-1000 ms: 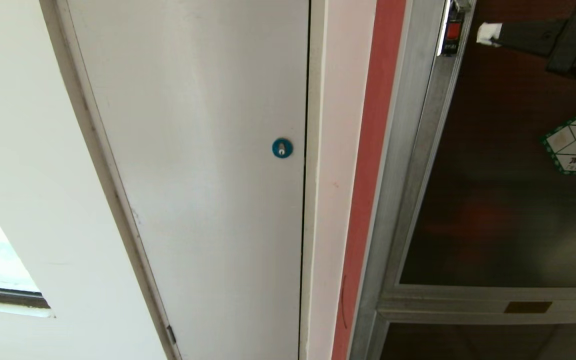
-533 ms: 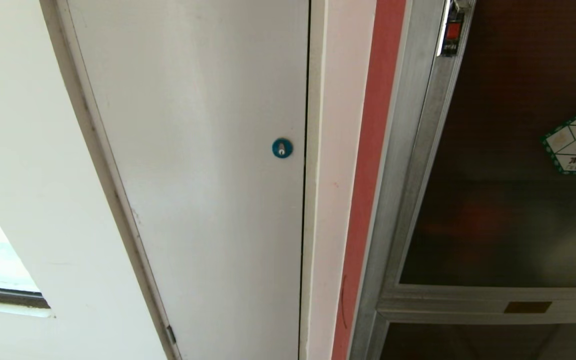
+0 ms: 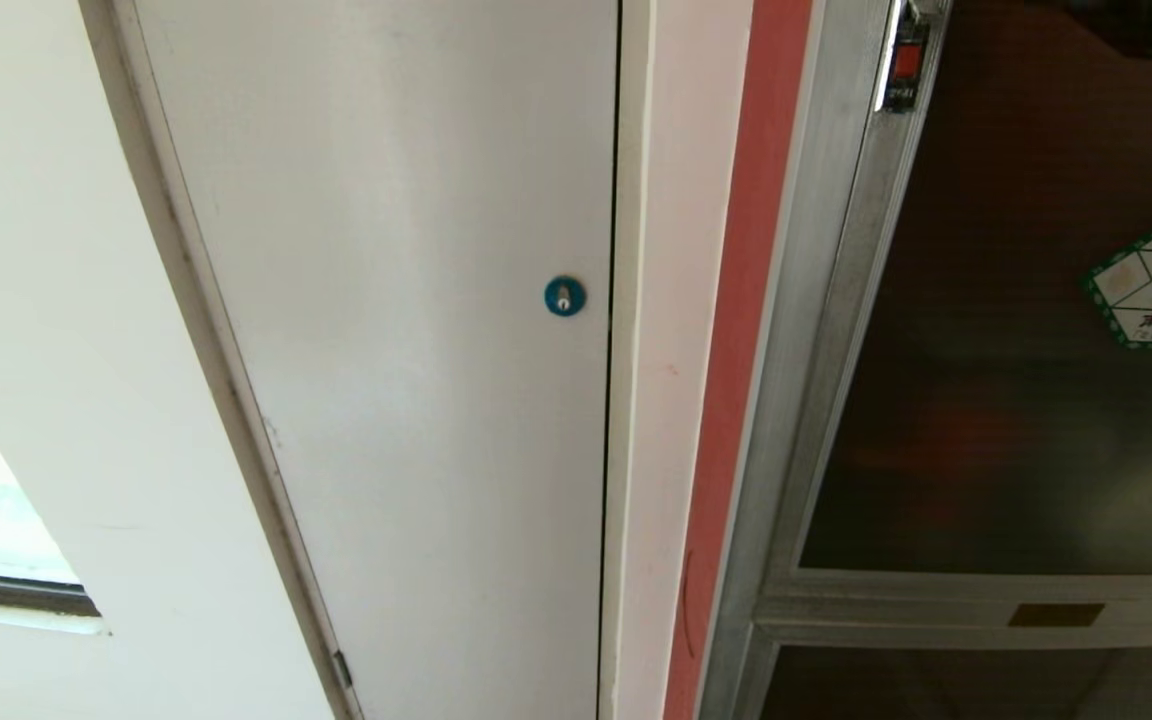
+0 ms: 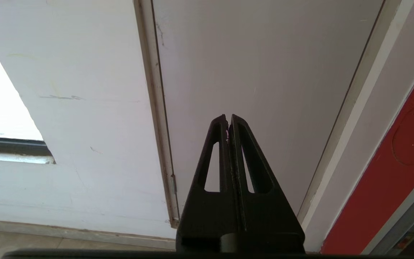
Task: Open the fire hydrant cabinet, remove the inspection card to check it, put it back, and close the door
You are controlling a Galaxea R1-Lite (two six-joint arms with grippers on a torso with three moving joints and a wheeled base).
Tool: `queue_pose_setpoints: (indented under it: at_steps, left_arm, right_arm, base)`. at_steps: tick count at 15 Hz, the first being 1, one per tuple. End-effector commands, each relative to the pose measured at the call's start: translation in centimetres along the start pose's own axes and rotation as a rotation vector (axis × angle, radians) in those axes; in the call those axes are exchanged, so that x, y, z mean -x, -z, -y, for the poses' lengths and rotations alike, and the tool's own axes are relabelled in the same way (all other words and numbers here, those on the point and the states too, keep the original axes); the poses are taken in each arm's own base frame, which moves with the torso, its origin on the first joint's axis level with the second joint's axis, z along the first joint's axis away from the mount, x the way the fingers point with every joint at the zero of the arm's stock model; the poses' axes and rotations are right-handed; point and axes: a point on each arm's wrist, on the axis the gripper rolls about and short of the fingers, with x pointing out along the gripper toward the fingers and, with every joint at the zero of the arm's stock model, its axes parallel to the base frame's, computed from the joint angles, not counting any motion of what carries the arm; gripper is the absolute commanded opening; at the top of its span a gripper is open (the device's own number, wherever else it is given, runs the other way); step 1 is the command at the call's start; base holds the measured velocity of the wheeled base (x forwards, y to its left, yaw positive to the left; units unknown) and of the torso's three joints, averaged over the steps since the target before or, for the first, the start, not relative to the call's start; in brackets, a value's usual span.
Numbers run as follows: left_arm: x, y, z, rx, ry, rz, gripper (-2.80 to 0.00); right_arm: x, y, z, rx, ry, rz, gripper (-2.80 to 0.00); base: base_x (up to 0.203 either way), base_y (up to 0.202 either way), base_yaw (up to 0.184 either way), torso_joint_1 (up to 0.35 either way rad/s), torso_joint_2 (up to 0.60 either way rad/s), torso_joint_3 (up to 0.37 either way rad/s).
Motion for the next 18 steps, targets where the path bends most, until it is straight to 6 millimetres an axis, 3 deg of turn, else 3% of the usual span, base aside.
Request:
queue_pose_setpoints:
  at_steps: [1,7,11,18]
  left_arm:
    - [0.0,0.0,0.0,0.000,0.000,0.001,-2.80]
    - [0.0,0.0,0.0,0.000,-0.001,0.000,-2.80]
    - [0.0,0.0,0.0,0.000,-0.001,0.002,-2.80]
    - [0.0,0.0,0.0,0.000,0.000,0.000,-2.80]
  right_arm:
    - [-0.7,0.4,0.3,-0.002,0.001,-0.015,-2.80]
    - [-0.5,0.1,0.0,0.004,-0.012,-0.002,-2.80]
    - [-0.8,-1.5,-0.2,0.018,-0.018,0.055,-2.80]
    - [-3.4,-1.1,0.7,0.035,-0.008,0.095,-2.80]
  base:
    - [0.000,0.000,0.000,0.000,0.00,0.000]
    - [0.000,0.000,0.000,0.000,0.00,0.000]
    - [0.000,0.000,0.000,0.000,0.00,0.000]
    - [0.000,0.000,0.000,0.000,0.00,0.000]
